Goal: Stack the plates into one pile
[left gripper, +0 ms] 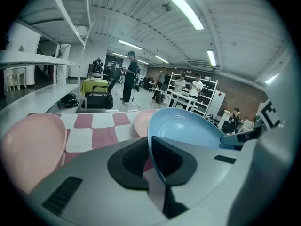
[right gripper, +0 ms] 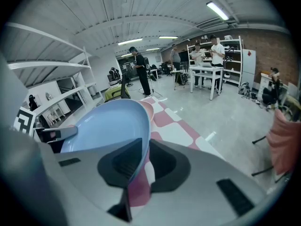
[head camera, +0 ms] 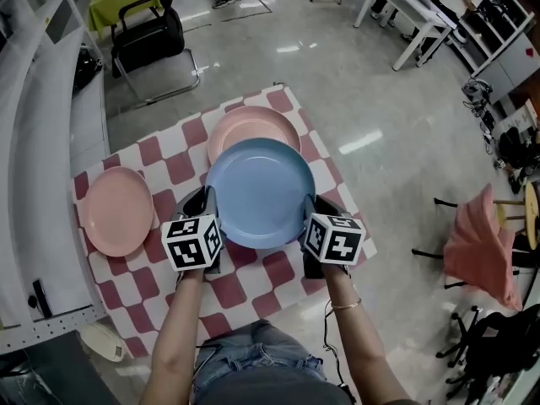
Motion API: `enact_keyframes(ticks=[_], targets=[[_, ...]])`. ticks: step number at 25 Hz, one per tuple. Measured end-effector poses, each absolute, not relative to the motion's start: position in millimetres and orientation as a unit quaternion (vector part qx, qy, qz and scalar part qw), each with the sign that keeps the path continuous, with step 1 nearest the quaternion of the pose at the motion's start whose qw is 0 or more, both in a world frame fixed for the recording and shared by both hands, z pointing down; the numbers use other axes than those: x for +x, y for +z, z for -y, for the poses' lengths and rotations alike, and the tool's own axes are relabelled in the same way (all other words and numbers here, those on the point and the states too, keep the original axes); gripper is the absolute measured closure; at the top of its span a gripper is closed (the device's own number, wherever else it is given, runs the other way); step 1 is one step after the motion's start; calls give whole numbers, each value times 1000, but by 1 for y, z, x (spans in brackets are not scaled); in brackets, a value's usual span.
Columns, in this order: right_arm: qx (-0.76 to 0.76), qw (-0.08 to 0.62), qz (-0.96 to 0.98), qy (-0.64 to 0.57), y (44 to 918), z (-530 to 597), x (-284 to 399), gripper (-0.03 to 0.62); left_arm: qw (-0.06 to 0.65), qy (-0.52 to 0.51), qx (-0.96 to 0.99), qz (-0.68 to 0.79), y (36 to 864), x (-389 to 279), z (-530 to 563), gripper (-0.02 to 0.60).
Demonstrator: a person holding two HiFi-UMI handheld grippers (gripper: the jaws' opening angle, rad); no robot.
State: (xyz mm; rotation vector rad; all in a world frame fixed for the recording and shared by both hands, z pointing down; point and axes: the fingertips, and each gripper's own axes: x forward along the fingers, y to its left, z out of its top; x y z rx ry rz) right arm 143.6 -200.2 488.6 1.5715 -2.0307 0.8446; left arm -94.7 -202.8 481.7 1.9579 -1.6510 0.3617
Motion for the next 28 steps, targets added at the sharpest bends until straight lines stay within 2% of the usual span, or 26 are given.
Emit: enact_keyframes(ticks=[21,28], targets=[[592,229,716,292,506,300,134,537,266,125,745,598,493,-104,313,548],[598,233,709,294,513,313,134,537,287,121,741,595,505,-105,323,548]])
